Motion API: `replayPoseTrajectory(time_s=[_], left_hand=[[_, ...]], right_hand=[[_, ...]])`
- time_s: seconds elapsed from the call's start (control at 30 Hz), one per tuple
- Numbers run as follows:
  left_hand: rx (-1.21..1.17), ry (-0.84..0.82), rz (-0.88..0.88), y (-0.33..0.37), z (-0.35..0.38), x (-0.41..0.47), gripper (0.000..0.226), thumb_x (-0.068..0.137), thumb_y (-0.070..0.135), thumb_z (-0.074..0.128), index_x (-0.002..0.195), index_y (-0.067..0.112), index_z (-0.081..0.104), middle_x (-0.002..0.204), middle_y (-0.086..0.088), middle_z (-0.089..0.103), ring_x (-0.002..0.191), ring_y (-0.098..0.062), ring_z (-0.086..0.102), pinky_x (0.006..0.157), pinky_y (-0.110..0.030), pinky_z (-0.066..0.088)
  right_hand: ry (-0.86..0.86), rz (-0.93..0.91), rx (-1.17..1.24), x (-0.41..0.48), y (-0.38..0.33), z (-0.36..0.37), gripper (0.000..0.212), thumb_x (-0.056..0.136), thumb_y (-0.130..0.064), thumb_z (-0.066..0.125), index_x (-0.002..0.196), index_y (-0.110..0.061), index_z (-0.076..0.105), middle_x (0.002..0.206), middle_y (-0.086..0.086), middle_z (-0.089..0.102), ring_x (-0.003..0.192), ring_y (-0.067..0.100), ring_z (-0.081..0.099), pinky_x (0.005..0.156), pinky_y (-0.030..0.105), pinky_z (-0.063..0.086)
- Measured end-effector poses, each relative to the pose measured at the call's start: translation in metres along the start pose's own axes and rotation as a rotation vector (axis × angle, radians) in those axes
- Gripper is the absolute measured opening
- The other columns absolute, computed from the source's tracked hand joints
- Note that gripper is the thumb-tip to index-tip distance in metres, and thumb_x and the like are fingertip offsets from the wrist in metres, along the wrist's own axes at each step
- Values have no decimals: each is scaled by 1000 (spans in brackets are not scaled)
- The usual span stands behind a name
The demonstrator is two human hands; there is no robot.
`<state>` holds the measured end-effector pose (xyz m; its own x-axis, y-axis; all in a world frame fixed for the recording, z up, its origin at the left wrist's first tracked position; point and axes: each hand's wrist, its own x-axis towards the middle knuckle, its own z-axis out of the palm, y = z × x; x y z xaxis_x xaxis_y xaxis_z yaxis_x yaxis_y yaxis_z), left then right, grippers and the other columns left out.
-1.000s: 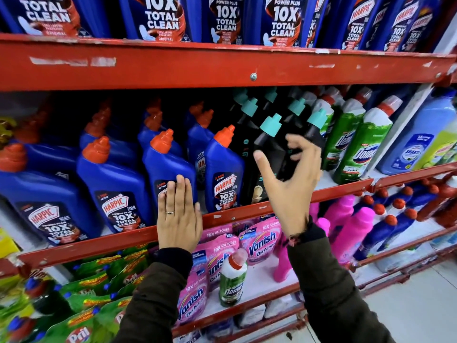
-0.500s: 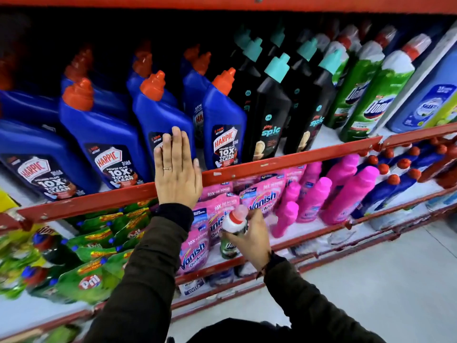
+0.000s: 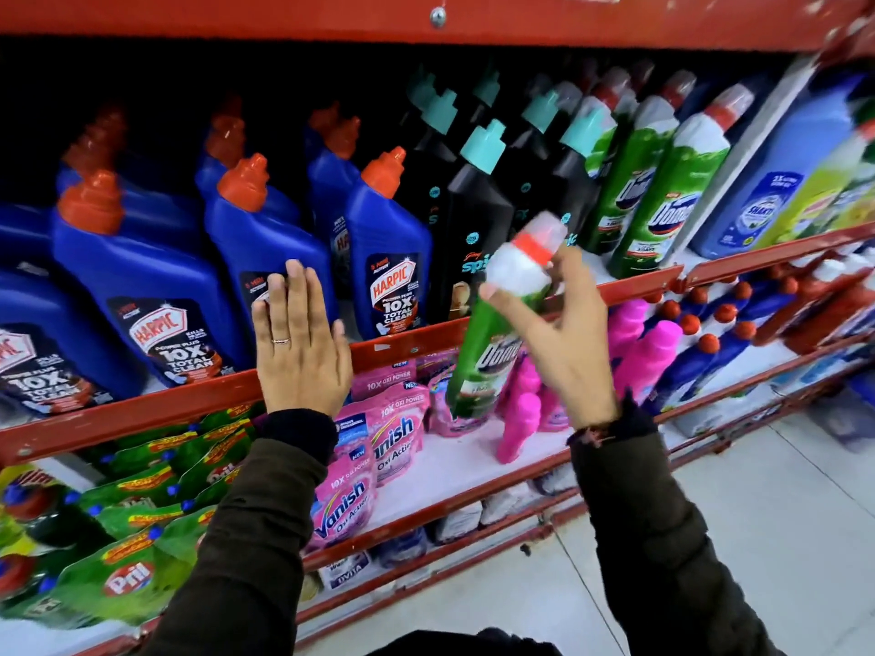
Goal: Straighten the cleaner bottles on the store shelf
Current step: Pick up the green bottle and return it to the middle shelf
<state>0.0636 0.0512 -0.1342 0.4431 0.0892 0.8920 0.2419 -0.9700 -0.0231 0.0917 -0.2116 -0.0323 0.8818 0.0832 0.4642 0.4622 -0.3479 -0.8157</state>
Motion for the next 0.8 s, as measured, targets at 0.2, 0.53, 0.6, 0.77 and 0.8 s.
replayPoseTrajectory(time_s=[0.2,0.53,0.6,0.77,0.8], left_hand=[[-11,33,6,-1,3,-1,73,106,25,35,164,4,-5,171,-6,-19,159,-22,-18,131,-40,-9],[-9,70,13,-2,5,0,73,104,24,38,164,0,3,172,-10,-11,160,-24,-11,131,-42,-5],[0,70,12,-3,5,0,73,104,24,38,164,0,3,172,-10,-11,160,-24,-12,132,-42,-5],[13,67,21,-2,6,0,74,104,25,38,164,0,2,172,-11,-12,160,-24,-13,131,-41,-6],[16,68,19,-2,5,1,74,104,25,38,163,0,2,172,-11,-13,160,-24,-13,131,-41,-6]], right_hand=[[247,-112,-219,49,-33,-63,62,79,-62,77,126,-25,61,121,5,69,112,23,65,95,34,51],[418,-144,-239,107,-4,-95,62,82,-51,80,128,-14,60,120,15,67,112,31,63,92,29,47],[394,-150,-225,120,12,-91,57,82,-51,80,123,-17,60,114,12,69,105,33,66,94,49,56],[361,-88,-194,133,33,-77,67,87,-43,81,138,-8,55,110,3,65,92,19,56,89,40,52],[363,-84,-179,135,35,-73,70,88,-37,83,140,-3,51,107,5,62,88,19,54,83,37,48]])
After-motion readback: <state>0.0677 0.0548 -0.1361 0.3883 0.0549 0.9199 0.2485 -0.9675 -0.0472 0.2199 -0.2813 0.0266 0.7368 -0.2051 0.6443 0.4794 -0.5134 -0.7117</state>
